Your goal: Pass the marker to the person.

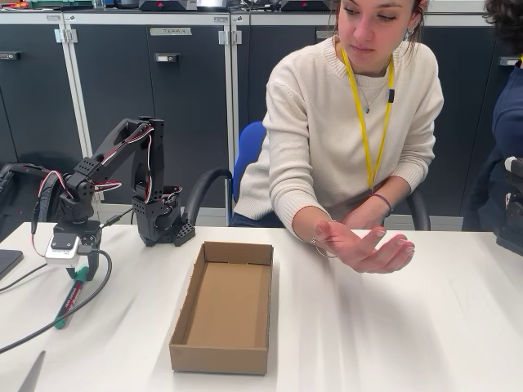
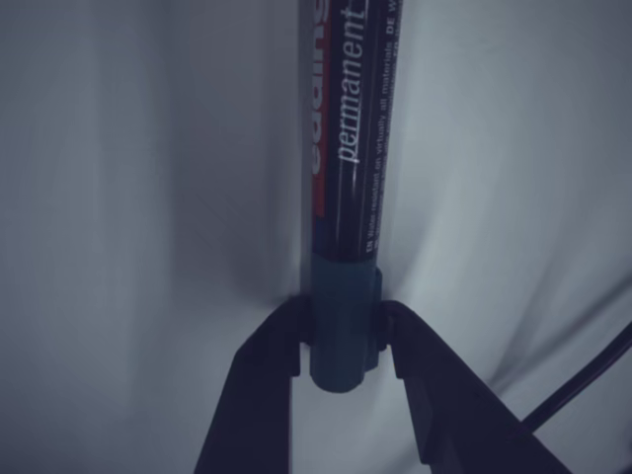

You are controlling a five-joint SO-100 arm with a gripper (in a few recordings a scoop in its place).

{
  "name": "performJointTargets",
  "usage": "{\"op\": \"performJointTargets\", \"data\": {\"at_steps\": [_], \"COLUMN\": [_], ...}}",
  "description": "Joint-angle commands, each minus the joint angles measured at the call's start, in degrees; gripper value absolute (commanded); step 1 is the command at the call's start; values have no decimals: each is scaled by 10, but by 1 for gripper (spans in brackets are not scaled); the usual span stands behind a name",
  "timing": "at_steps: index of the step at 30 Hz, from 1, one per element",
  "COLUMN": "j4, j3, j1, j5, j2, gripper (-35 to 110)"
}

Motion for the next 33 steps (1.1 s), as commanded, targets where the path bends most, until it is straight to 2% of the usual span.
{"op": "performJointTargets", "data": {"at_steps": [1,11,25,33], "j4": [-8,-33,-36,-14], "j3": [-20,-6,-31,-105], "j1": [3,0,-9,-31], "j5": [6,17,32,56], "j2": [-1,1,2,2], "gripper": [5,-5,-5,-5]}}
